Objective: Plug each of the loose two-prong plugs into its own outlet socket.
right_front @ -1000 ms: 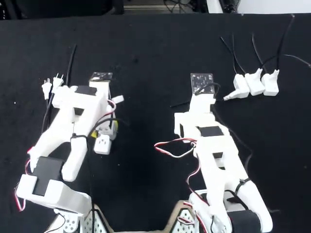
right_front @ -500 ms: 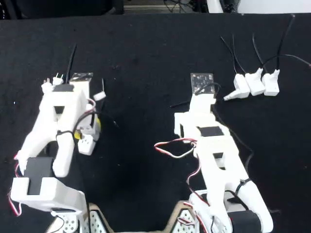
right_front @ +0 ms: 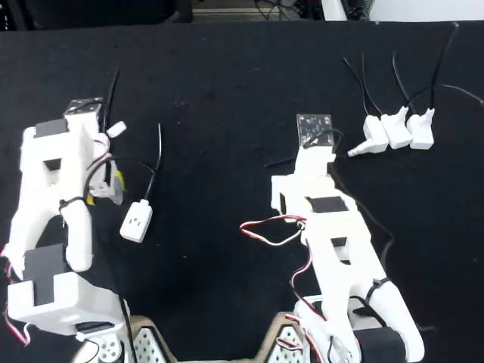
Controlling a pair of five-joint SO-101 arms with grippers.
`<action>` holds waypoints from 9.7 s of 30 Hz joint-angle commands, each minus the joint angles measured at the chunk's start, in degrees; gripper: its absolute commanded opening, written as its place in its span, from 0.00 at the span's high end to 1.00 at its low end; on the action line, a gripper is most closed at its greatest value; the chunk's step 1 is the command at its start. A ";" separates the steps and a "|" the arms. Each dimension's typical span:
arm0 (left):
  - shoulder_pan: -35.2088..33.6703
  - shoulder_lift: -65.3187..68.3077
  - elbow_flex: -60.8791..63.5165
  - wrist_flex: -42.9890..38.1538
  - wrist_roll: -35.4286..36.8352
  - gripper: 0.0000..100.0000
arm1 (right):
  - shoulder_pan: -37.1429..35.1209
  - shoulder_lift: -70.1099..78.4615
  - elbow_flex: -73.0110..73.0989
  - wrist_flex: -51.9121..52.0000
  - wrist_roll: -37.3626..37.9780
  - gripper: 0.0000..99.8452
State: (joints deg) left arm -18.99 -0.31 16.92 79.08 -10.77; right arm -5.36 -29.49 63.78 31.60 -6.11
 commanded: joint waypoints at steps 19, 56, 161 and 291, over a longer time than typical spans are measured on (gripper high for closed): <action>4.00 -1.49 8.13 -3.96 -9.85 0.83 | 0.79 -1.80 -1.45 -1.14 -0.44 0.99; 8.84 -1.49 11.56 -7.91 -4.48 0.83 | 0.79 -1.80 -1.63 -1.14 -0.44 0.99; 13.41 -28.66 35.74 -22.77 -2.99 0.75 | 0.97 -2.07 -1.63 -1.14 -0.44 0.99; 13.05 -16.00 21.58 -0.53 -30.24 0.80 | 8.62 -1.89 -3.65 -2.29 -0.44 0.99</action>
State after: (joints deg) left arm -6.59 -14.29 37.58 75.30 -30.02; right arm 2.37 -29.49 63.78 30.55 -6.37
